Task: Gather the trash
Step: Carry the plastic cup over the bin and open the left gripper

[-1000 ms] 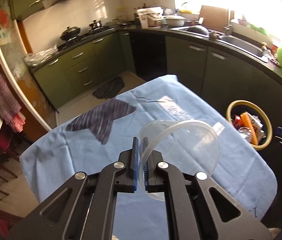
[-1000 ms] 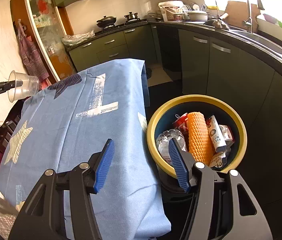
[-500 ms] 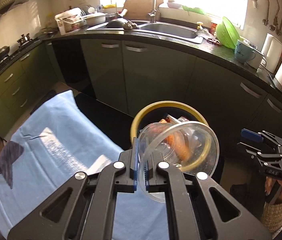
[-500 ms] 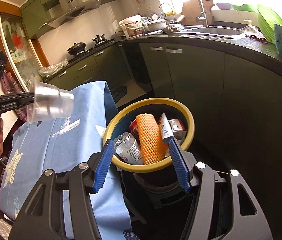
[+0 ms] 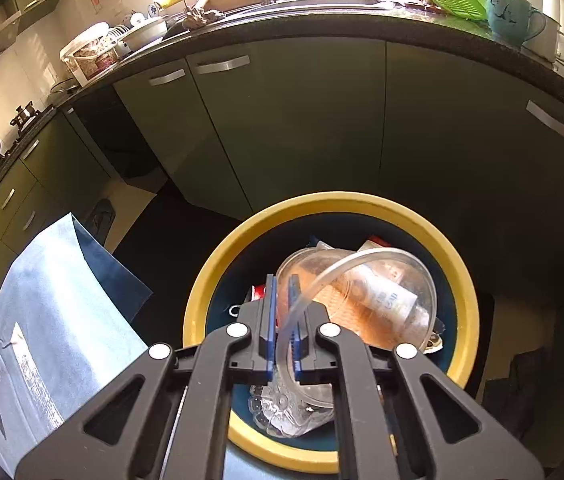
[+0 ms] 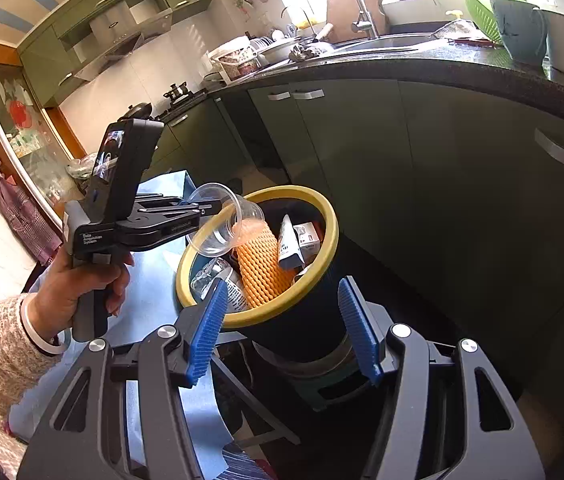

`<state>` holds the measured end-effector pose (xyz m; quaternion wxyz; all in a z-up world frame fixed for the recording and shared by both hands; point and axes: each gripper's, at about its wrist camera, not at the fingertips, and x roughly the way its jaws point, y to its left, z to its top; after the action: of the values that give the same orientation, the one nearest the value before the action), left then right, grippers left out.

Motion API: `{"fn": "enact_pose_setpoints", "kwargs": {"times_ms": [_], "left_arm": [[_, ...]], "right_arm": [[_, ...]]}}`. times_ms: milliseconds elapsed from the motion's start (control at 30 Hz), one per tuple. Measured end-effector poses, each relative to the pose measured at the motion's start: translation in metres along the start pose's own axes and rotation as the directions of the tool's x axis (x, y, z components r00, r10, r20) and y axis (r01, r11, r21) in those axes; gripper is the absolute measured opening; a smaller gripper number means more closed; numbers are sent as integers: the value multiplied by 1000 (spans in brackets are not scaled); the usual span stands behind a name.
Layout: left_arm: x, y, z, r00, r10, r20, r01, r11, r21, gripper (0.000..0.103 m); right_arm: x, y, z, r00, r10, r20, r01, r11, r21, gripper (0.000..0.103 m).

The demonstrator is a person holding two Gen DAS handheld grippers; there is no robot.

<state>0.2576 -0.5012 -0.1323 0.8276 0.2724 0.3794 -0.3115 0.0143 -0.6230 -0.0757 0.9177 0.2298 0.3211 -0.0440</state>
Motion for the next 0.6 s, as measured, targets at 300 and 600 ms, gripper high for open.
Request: {"fn": "enact_pose_setpoints", "kwargs": {"times_ms": [300, 600], "left_arm": [[14, -7, 2, 996, 85, 24, -87, 991, 103, 9], [6, -9, -4, 997, 75, 14, -77, 981, 178, 62]], "right_arm": [[7, 11, -2, 999, 37, -16, -38, 999, -14, 58], [9, 21, -1, 998, 60, -25, -61, 998, -22, 58]]}}
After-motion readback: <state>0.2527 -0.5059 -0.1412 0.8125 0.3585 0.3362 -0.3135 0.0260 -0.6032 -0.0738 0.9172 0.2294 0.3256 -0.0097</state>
